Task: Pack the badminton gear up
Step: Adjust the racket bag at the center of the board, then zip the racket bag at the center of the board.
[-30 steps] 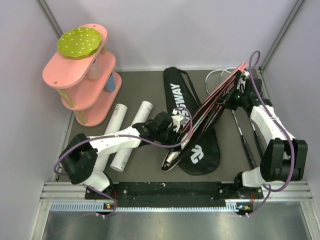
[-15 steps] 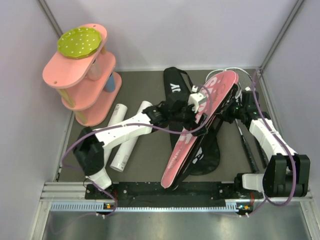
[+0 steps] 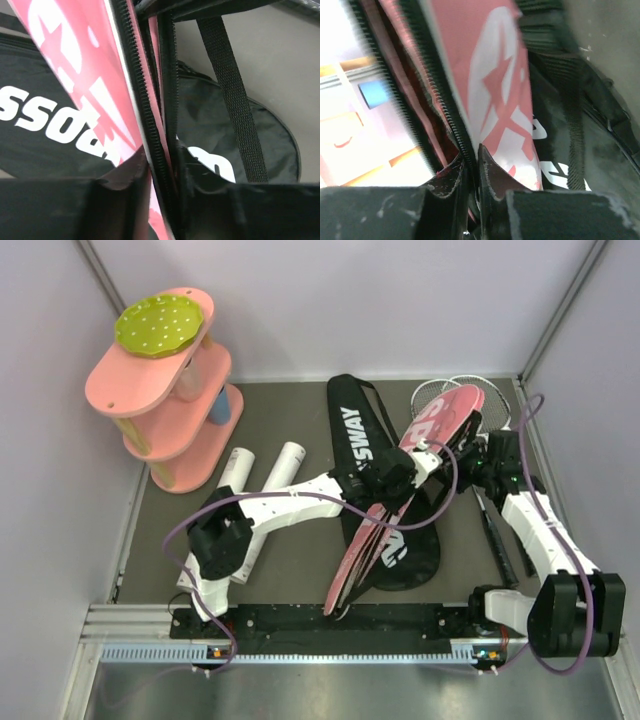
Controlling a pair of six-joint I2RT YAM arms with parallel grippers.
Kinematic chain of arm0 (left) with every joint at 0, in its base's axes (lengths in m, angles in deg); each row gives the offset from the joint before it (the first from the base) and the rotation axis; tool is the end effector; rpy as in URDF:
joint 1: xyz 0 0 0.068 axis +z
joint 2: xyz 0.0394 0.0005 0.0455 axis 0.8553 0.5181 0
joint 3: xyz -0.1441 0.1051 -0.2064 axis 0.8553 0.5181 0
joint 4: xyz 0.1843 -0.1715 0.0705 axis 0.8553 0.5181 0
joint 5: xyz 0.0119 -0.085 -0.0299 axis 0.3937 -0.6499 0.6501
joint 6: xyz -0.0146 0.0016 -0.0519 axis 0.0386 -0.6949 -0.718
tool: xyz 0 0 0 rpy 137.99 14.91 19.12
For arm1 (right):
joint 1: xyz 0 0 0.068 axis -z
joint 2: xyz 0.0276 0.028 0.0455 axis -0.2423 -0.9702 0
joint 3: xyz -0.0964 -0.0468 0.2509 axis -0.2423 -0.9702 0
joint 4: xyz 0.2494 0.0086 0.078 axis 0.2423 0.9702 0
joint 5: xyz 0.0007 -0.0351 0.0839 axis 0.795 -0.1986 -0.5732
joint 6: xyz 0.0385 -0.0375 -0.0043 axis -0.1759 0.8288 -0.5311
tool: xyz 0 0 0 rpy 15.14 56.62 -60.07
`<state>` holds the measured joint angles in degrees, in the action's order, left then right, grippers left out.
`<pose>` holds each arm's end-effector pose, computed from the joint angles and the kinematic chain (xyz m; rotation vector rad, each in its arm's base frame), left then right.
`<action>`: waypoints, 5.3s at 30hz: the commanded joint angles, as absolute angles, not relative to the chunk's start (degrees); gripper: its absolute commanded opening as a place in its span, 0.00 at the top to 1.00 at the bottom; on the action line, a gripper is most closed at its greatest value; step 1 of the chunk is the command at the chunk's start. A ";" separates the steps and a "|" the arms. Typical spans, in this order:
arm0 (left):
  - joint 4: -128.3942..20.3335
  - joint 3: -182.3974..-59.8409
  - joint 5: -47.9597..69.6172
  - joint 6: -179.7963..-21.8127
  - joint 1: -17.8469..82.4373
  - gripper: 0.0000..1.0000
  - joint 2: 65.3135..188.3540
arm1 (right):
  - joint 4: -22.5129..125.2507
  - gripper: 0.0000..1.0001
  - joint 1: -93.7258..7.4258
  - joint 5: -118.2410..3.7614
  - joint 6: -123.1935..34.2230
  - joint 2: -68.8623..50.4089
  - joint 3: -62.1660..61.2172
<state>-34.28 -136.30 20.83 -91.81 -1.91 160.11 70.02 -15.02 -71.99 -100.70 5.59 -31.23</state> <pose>0.2161 -0.3829 0.2613 1.1079 2.0283 -0.5487 0.2446 0.0178 0.2522 1.0592 2.1894 0.9965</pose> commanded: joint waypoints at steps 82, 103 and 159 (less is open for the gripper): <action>-28.98 -123.75 -1.55 -94.94 7.55 1.00 144.50 | 63.08 0.95 -6.90 -85.72 -82.14 0.76 -15.38; -39.62 -117.86 -20.37 -103.90 15.55 1.00 144.06 | 80.38 0.47 -5.41 -83.64 -67.31 1.45 -2.65; -49.47 -114.69 -31.97 -111.02 20.21 1.00 145.12 | -24.11 0.81 5.31 -107.78 -119.14 -18.32 -39.55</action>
<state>-45.31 -114.82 -28.13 -110.31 20.27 146.65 -20.82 5.59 -108.14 -120.21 -17.25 -41.54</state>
